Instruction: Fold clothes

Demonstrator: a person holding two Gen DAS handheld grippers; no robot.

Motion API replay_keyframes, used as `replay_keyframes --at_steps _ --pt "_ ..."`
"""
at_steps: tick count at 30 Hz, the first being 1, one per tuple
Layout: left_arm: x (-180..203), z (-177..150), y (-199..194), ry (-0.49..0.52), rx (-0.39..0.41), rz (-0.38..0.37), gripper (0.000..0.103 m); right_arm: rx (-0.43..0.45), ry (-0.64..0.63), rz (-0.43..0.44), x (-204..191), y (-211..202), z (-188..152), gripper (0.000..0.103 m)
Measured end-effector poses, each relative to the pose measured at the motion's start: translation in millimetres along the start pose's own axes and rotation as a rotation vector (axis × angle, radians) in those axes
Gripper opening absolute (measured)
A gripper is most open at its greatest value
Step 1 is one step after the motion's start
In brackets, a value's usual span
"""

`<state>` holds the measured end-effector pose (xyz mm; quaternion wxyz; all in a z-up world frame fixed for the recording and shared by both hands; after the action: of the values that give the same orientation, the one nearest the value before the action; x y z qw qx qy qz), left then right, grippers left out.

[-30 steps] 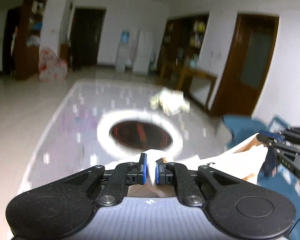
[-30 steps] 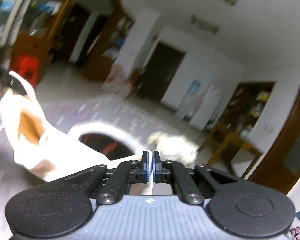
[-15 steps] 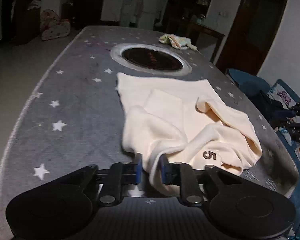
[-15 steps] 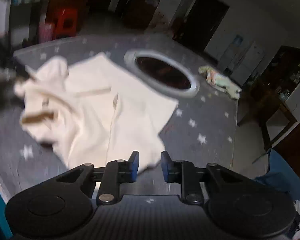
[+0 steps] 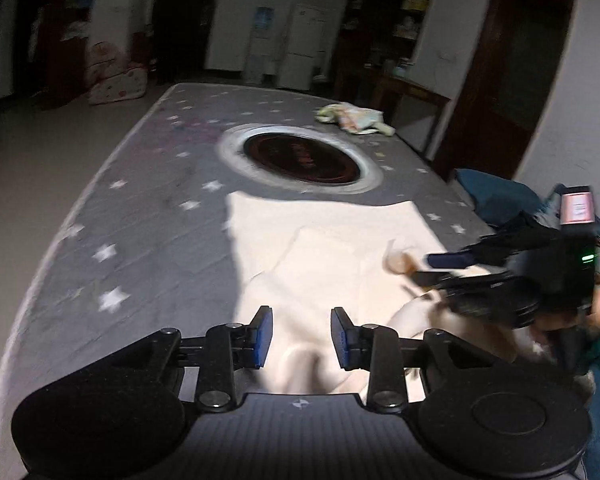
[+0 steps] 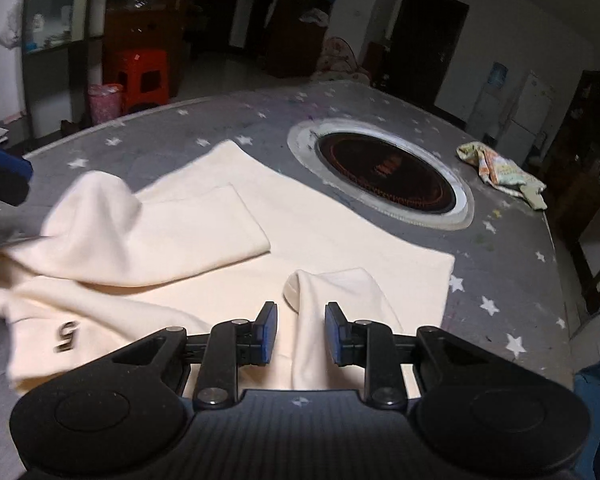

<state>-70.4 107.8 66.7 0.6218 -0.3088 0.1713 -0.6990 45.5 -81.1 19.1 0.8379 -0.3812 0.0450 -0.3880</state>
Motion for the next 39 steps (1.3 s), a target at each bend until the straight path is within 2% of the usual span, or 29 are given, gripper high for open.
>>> replay_keyframes --at_steps 3,5,6,10,15,19,21,25,26,28,29,30,31,33,37,39 --pt "20 13 21 0.064 -0.002 -0.041 0.038 -0.018 0.031 -0.023 5 12 -4 0.025" --pt "30 19 39 0.089 -0.021 -0.050 0.038 -0.030 0.059 -0.025 11 15 -9 0.019" --pt "35 21 48 0.101 -0.033 -0.057 0.039 -0.031 0.065 -0.039 15 11 -14 0.012" --pt "47 24 86 0.135 -0.081 -0.030 0.039 -0.013 0.106 -0.081 31 -2 -25 0.004" --pt "50 26 120 0.143 -0.119 0.011 0.039 0.041 0.201 -0.171 60 -33 -41 0.003" --pt "54 27 134 0.162 -0.136 0.034 0.039 0.071 0.324 -0.295 93 -64 -66 0.003" --pt "55 26 139 0.169 -0.138 0.045 0.039 0.057 0.389 -0.369 109 -78 -83 0.003" --pt "59 26 145 0.200 -0.130 0.068 0.038 -0.004 0.499 -0.421 129 -95 -120 0.005" --pt "60 26 146 0.208 -0.126 0.075 0.037 -0.018 0.515 -0.430 131 -98 -128 0.007" --pt "62 24 147 0.230 -0.114 0.089 0.035 -0.028 0.535 -0.436 132 -103 -138 0.019" --pt "62 22 148 0.245 -0.107 0.100 0.026 -0.028 0.541 -0.439 131 -106 -141 0.023" --pt "62 21 148 0.267 -0.097 0.118 0.019 -0.021 0.542 -0.447 129 -109 -141 0.034" --pt "62 21 148 0.280 -0.090 0.125 0.017 -0.009 0.540 -0.450 127 -112 -141 0.042" --pt "58 22 146 0.261 -0.083 0.121 0.007 0.020 0.528 -0.443 122 -116 -136 0.047" --pt "41 29 130 0.169 -0.045 0.110 0.003 0.071 0.497 -0.384 106 -114 -120 0.072" --pt "31 34 115 0.124 -0.006 0.113 0.003 0.081 0.465 -0.344 96 -108 -113 0.078"
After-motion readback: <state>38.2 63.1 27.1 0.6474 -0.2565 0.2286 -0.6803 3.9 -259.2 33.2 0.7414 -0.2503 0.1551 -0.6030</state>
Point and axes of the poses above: each gripper's, at about its wrist camera, not at the fingertips, and y roughly the way its jaws point, x to its right, z to its top, the point moved 2 cm from there along y, roughly the way its jaws point, and after that the axes turned 1 degree about -z, right-handed, at the moved point
